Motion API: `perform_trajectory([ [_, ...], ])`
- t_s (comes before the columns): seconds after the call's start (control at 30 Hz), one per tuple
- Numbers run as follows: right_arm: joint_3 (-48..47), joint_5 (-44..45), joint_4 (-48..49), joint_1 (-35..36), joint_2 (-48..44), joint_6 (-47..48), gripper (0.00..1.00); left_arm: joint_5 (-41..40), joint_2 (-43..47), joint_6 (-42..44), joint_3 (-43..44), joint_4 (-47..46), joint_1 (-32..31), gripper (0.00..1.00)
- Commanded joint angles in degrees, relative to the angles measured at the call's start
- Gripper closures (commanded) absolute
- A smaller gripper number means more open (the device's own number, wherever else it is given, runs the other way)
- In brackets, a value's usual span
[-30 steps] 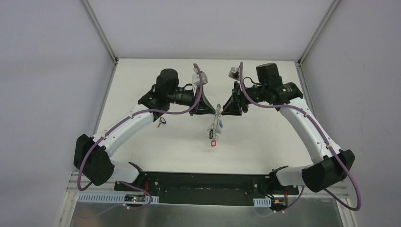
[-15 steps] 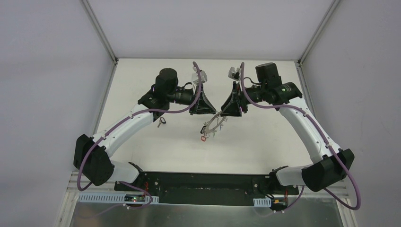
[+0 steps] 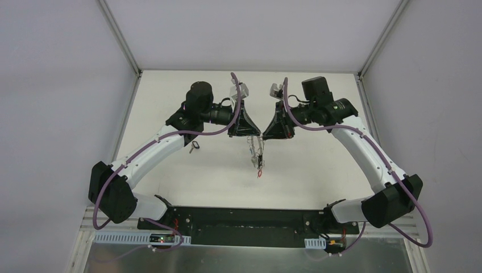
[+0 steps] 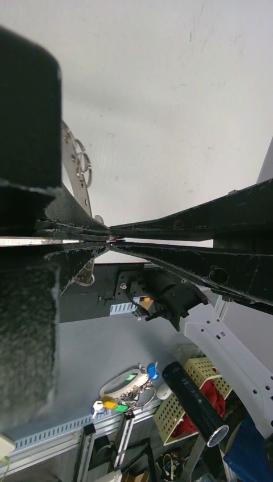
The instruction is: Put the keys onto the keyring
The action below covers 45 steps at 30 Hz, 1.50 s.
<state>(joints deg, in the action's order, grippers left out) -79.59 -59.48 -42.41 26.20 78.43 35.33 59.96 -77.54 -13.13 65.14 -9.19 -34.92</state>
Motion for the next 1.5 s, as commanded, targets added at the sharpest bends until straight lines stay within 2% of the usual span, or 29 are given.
perform_trajectory([
  [0.0,0.84,-1.96,-0.15,0.21,-0.87,1.75,0.90,2.23,2.59,-0.82,0.33,-4.17,-0.50,1.00],
  [0.33,3.48,-1.70,1.31,0.09,-2.28,0.95,0.93,2.04,2.32,-3.13,-0.32,-7.23,-0.42,1.00],
  [0.6,4.23,-3.33,4.42,0.06,-1.92,-2.38,0.92,1.93,1.24,-7.79,-1.03,-12.43,-0.42,1.00],
  [0.77,3.81,-4.31,6.17,0.05,-1.28,-4.61,0.90,1.73,1.24,-7.75,-1.76,-12.83,-0.42,1.00],
  [1.27,4.37,-4.66,9.35,-2.56,-5.85,-6.93,0.67,1.65,1.12,-8.46,-2.49,-13.57,-0.42,1.00],
  [1.47,4.27,-5.98,10.84,-2.62,-4.73,-8.35,0.65,1.50,1.02,-9.46,-2.67,-14.38,-0.42,1.00],
])
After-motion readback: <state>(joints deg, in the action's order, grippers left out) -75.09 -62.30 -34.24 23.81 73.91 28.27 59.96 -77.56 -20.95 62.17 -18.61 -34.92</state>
